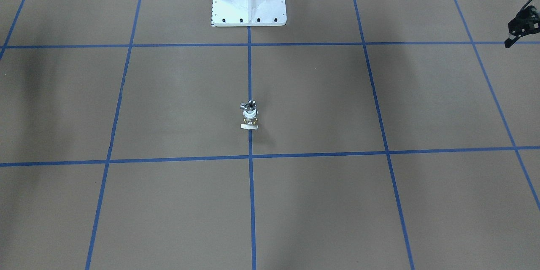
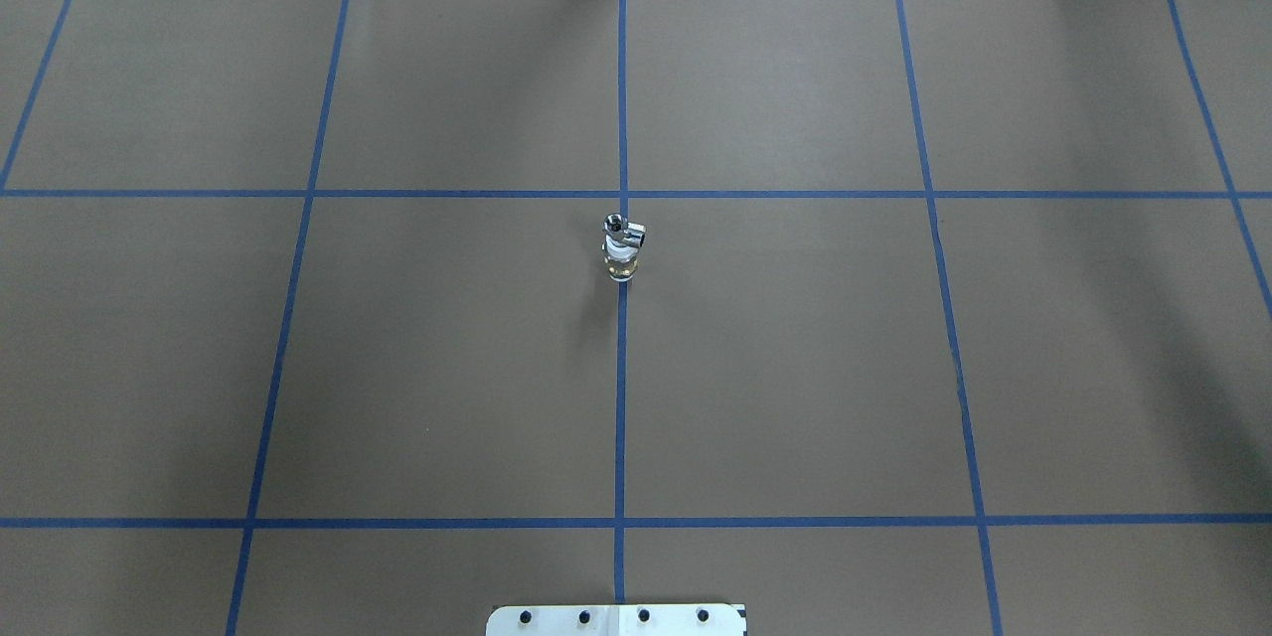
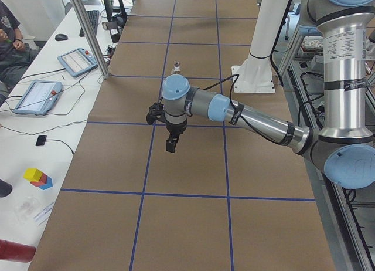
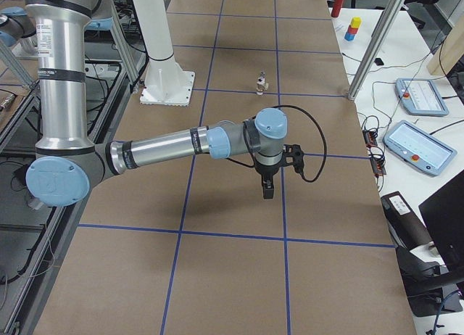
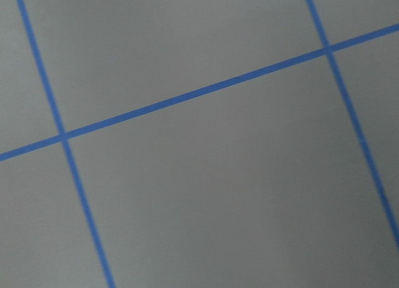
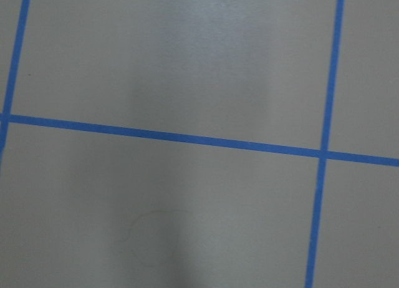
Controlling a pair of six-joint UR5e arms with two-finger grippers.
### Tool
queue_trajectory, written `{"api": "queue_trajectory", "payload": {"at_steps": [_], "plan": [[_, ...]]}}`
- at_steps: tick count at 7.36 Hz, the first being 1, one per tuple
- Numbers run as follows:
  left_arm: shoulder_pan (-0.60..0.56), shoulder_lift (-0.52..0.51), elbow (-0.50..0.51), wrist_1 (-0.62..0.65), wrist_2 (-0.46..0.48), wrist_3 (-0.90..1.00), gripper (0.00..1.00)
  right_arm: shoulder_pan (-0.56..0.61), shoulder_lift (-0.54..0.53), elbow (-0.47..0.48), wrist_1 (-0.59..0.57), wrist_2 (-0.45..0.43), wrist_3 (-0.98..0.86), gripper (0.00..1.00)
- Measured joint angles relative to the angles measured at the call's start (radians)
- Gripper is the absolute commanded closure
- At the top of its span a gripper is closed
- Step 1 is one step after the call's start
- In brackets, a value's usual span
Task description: Assemble PPR valve and pipe with both arms
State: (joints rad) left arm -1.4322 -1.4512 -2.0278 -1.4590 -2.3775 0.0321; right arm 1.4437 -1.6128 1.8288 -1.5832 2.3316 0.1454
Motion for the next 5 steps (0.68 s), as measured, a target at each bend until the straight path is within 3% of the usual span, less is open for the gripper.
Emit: {"api": "queue_trajectory", "payload": {"at_steps": [5], "plan": [[-0.128, -0.016, 0.218, -0.011, -0.037, 0.190, 0.01, 0.035, -0.042, 0.002, 0.002, 0.003, -0.068, 0.00]]}}
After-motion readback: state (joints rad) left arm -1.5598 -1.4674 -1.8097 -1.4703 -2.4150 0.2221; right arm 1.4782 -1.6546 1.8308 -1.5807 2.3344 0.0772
